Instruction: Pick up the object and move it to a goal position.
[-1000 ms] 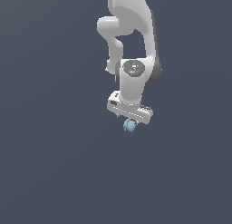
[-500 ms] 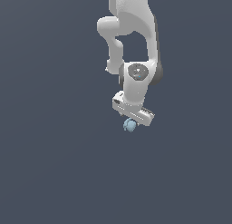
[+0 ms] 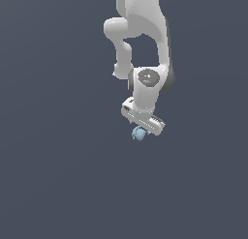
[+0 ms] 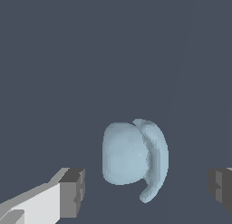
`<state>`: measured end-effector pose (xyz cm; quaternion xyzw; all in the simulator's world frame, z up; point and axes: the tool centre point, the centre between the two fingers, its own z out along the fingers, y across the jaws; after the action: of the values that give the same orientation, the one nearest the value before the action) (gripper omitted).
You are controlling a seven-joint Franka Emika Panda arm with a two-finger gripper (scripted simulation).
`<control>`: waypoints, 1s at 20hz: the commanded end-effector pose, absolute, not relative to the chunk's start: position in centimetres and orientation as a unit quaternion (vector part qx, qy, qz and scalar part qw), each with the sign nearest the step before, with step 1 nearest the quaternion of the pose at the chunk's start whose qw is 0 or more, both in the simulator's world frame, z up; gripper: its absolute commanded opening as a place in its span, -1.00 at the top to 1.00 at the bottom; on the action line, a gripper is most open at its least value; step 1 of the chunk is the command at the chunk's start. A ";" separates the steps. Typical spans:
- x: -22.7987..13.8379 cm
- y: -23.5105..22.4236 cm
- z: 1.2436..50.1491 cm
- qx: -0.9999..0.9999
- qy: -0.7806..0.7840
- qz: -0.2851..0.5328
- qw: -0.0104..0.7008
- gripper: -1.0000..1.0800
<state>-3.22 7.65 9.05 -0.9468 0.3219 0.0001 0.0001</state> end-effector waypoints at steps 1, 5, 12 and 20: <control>-3.2 7.6 8.9 -0.947 0.322 0.000 0.000 -0.92; -3.3 7.6 7.9 -0.947 0.323 0.000 0.000 -0.92; -3.4 7.6 4.7 -0.946 0.324 0.000 0.000 -0.92; -3.3 7.7 4.0 -0.946 0.324 0.000 0.000 1.00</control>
<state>-3.26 7.72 4.12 -0.9462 0.3237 -0.0001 0.0003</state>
